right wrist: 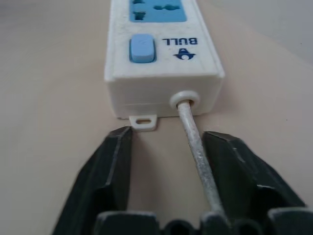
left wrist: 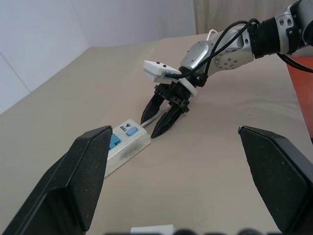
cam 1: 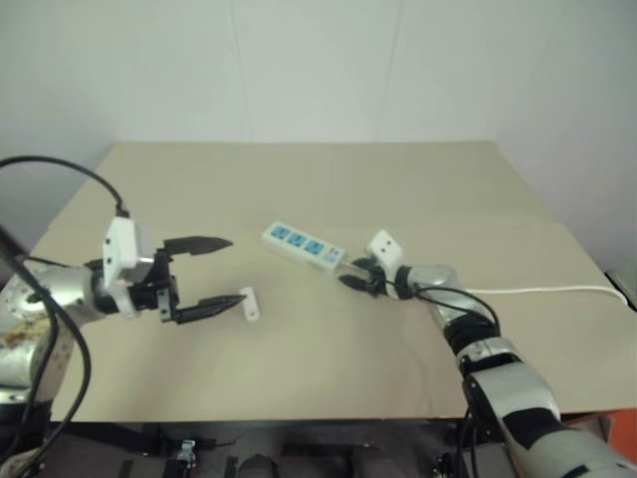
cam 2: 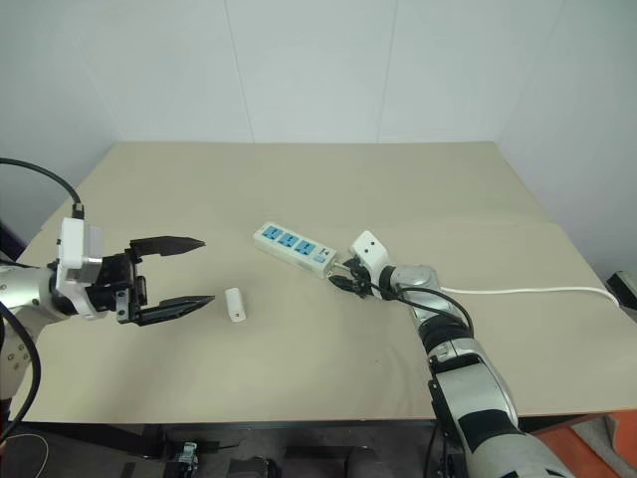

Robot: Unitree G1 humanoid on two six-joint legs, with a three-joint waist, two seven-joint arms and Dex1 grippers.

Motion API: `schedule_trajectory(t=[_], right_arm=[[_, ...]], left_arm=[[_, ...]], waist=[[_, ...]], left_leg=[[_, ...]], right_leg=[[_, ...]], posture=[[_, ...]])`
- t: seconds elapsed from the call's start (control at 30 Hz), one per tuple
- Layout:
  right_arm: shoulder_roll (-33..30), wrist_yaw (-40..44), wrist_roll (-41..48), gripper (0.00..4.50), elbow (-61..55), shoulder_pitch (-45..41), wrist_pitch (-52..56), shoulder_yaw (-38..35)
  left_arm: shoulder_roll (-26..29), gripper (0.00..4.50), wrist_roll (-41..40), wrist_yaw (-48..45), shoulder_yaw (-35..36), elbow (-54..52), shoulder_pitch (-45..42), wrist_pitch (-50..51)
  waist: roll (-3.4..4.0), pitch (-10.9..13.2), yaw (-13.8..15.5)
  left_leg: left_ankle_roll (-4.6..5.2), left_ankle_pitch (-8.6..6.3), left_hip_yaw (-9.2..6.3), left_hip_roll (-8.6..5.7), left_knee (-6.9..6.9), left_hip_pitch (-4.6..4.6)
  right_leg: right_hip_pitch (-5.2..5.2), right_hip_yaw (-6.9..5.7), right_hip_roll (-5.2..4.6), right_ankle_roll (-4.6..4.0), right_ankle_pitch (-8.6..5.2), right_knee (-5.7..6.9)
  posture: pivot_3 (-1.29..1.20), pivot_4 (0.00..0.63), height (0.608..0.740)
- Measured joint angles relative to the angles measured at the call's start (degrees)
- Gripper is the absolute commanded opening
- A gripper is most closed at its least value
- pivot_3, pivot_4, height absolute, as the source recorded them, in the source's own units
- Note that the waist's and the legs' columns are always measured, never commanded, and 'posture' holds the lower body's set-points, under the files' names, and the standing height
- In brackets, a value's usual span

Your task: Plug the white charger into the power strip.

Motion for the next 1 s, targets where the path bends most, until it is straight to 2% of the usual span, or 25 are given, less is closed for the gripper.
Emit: schedule_trajectory(t=[0.2,0.3,0.53,0.63,0.7,0.73,1.0], right_arm=[[-0.4,0.7,-1.3,0.01,-3.7,1.8,-0.4,0.4],[-1.9,1.1,-1.3,0.01,-9.5,5.8,-0.3,0.3],[-13.6,6.8,4.6,0.01,-38.7,28.0,4.6,-3.1],[-17.6,7.3,7.0,0.01,-45.4,34.2,8.0,-6.1],[-18.1,7.0,8.6,0.71,-47.4,35.8,10.3,-7.7],[-18.1,6.6,9.2,0.9,-48.4,36.3,11.0,-8.1],[-15.7,2.4,12.8,3.71,-55.5,39.6,10.8,-11.5]], left_arm=[[0.0,4.5,0.3,0.0,-0.1,0.0,-0.1,-0.1],[-0.2,4.5,0.6,0.0,-0.3,0.1,-0.2,-0.1],[-0.4,4.5,0.9,-0.6,-0.7,0.3,-0.6,-0.1],[-0.4,4.5,1.2,-0.9,-0.6,1.3,-0.6,-0.1],[-0.6,4.5,1.2,-1.2,-1.1,1.5,-1.0,-0.1],[-0.8,4.5,1.2,-1.4,-1.6,1.5,-1.5,-0.1],[-1.7,4.5,2.2,-2.3,-3.0,2.9,-3.5,-0.1]], waist=[[0.0,0.0,-1.0],[0.0,0.0,-1.0],[0.01,0.0,0.6],[-0.01,0.0,0.6],[-0.02,0.0,0.2],[-0.02,0.0,0.1],[-0.03,0.0,0.6]], left_leg=[[0.0,0.0,-0.02,0.0,-0.01,-0.03],[0.0,0.0,-0.03,0.0,-0.02,-0.04],[0.0,-0.01,-0.05,-0.03,-0.03,-0.12],[-0.01,0.0,-0.02,-0.03,0.0,-0.02],[-0.01,-0.01,0.03,0.0,0.0,0.09],[-0.01,0.0,0.02,0.02,-0.01,0.12],[0.0,-0.01,0.01,0.03,-0.01,-0.04]], right_leg=[[0.0,-0.01,0.01,0.0,0.0,-0.03],[0.0,-0.01,0.0,0.01,0.0,-0.04],[-0.01,-0.07,-0.04,0.08,-0.06,-0.12],[0.05,-0.03,-0.03,0.34,-0.2,-0.09],[0.11,0.05,0.04,0.41,-0.25,-0.08],[0.11,0.06,0.07,0.42,-0.25,-0.05],[0.09,0.03,0.04,0.4,-0.24,-0.21]], posture=[[0.0,0.15,0.74],[0.0,0.15,0.74],[0.0,0.15,0.74],[0.0,0.15,0.74],[0.0,0.15,0.74],[0.0,0.15,0.74],[0.0,0.15,0.74]])
